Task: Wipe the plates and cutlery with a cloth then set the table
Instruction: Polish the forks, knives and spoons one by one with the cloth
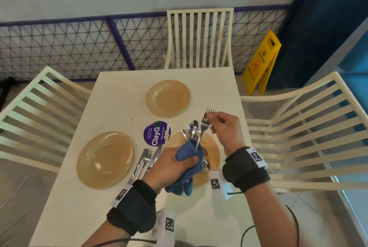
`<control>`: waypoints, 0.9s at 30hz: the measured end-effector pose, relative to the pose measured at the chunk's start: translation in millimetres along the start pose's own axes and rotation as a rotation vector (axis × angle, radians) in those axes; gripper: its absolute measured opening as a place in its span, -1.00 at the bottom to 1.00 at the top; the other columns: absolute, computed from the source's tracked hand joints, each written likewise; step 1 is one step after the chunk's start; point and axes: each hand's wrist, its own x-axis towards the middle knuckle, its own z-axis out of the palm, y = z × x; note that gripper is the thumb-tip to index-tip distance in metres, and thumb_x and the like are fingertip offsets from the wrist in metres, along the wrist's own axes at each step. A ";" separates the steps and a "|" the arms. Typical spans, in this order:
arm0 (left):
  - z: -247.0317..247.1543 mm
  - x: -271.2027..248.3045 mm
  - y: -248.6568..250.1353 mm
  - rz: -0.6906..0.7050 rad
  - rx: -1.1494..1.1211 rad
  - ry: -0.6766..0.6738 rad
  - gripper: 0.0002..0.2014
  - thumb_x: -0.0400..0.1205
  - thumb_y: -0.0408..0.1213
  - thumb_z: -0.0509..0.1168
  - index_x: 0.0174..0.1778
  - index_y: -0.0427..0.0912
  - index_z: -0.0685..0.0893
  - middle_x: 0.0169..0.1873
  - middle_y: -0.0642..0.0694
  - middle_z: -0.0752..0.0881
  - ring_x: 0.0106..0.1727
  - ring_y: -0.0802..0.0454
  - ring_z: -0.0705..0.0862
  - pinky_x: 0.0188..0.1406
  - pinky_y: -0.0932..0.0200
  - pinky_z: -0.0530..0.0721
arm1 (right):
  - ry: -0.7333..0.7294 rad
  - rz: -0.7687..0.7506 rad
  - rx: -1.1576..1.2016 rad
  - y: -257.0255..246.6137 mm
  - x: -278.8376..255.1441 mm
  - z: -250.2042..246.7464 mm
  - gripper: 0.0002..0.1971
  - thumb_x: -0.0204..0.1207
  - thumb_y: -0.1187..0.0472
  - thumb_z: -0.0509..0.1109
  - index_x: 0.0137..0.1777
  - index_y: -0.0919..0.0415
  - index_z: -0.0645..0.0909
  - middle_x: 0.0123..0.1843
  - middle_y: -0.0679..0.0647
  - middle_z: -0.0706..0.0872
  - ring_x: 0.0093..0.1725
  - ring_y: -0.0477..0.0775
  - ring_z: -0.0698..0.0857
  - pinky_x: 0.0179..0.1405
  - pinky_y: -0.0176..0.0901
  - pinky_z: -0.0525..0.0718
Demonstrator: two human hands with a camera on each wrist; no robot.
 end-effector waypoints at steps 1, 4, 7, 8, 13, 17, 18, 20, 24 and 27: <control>-3.6 -0.2 -0.4 0.001 0.008 0.032 -0.89 0.65 -0.15 0.46 -0.13 -0.09 0.78 -0.32 0.06 0.82 -0.30 0.21 0.76 -0.28 0.36 0.65 | -0.032 0.015 0.003 2.5 -4.3 5.8 -0.86 0.63 0.23 0.46 -0.10 0.20 0.85 -0.37 -0.07 0.76 -0.44 -0.26 0.63 -0.24 -0.17 0.61; -13.7 -0.9 -3.5 -0.020 -0.073 0.152 -0.86 0.65 -0.23 0.46 -0.22 -0.14 0.76 -0.31 -0.12 0.82 -0.31 0.08 0.74 -0.27 0.23 0.67 | -0.210 0.020 -0.078 10.5 -26.8 36.1 -0.80 0.61 0.14 0.46 -0.22 0.13 0.82 -0.35 0.02 0.77 -0.35 -0.07 0.66 -0.24 -0.07 0.64; -22.1 -13.1 -13.5 -0.030 -0.043 0.038 -0.87 0.65 -0.17 0.45 -0.18 -0.11 0.76 -0.37 0.03 0.78 -0.31 0.15 0.74 -0.27 0.25 0.67 | -0.064 0.056 0.017 -0.8 -7.6 31.7 -0.85 0.62 0.26 0.47 -0.16 0.16 0.83 -0.33 0.05 0.80 -0.41 -0.18 0.68 -0.26 -0.15 0.68; -26.6 -17.7 -18.7 -0.034 -0.019 -0.012 -0.86 0.66 -0.16 0.44 -0.17 -0.11 0.75 -0.39 0.06 0.77 -0.32 0.19 0.73 -0.27 0.28 0.66 | -0.028 0.060 0.047 -5.3 -2.0 28.6 -0.87 0.63 0.28 0.46 -0.11 0.19 0.83 -0.34 0.02 0.80 -0.45 -0.23 0.67 -0.28 -0.20 0.68; -52.2 -15.4 -35.4 -0.041 -0.008 0.018 -0.83 0.65 -0.14 0.44 -0.12 -0.18 0.76 -0.30 -0.13 0.79 -0.26 0.08 0.75 -0.15 0.10 0.71 | -0.227 0.090 -0.086 9.3 -30.7 73.1 -0.81 0.63 0.14 0.46 -0.18 0.10 0.84 -0.38 -0.03 0.80 -0.41 -0.12 0.69 -0.30 -0.23 0.68; -70.7 -29.6 -55.1 -0.056 -0.056 -0.054 -0.91 0.68 -0.18 0.42 -0.14 -0.05 0.72 -0.35 0.11 0.76 -0.30 0.25 0.72 -0.23 0.30 0.63 | -0.076 0.171 -0.026 20.6 -7.8 90.9 -0.86 0.60 0.15 0.48 -0.11 0.10 0.86 -0.28 0.12 0.86 -0.26 0.12 0.82 -0.02 0.17 0.85; -77.9 -34.6 -62.3 -0.066 -0.057 -0.081 -0.92 0.68 -0.19 0.42 -0.13 -0.04 0.73 -0.33 0.12 0.77 -0.27 0.26 0.73 -0.21 0.33 0.63 | -0.035 0.171 -0.021 21.2 -0.1 91.8 -0.86 0.59 0.14 0.48 -0.10 0.10 0.86 -0.28 0.20 0.85 -0.30 0.13 0.79 0.01 0.23 0.82; -97.2 -42.7 -77.5 -0.091 -0.034 -0.117 -0.96 0.67 -0.20 0.43 -0.08 -0.04 0.75 -0.28 0.10 0.80 -0.22 0.25 0.74 -0.15 0.30 0.64 | 0.020 0.147 -0.037 23.7 6.9 98.4 -0.85 0.59 0.12 0.48 -0.12 0.12 0.86 -0.29 0.29 0.82 -0.38 0.05 0.69 -0.05 0.17 0.80; -140.8 -52.4 -107.6 -0.153 -0.007 0.017 -0.92 0.65 -0.18 0.46 0.02 -0.03 0.73 -0.21 0.06 0.84 -0.14 0.14 0.80 -0.11 0.19 0.67 | -0.012 0.207 -0.143 41.4 -2.2 125.9 -0.83 0.65 0.12 0.44 -0.09 0.13 0.83 -0.40 0.03 0.75 -0.43 -0.08 0.64 -0.27 -0.17 0.64; -171.9 -58.8 -123.9 -0.188 -0.018 0.145 -0.87 0.66 -0.15 0.46 0.08 -0.04 0.75 -0.16 -0.01 0.87 -0.10 0.07 0.83 -0.05 0.14 0.70 | -0.112 0.267 -0.230 72.6 -18.6 156.0 -0.82 0.67 0.12 0.42 -0.07 0.15 0.82 -0.36 -0.04 0.73 -0.38 -0.06 0.64 -0.22 -0.15 0.63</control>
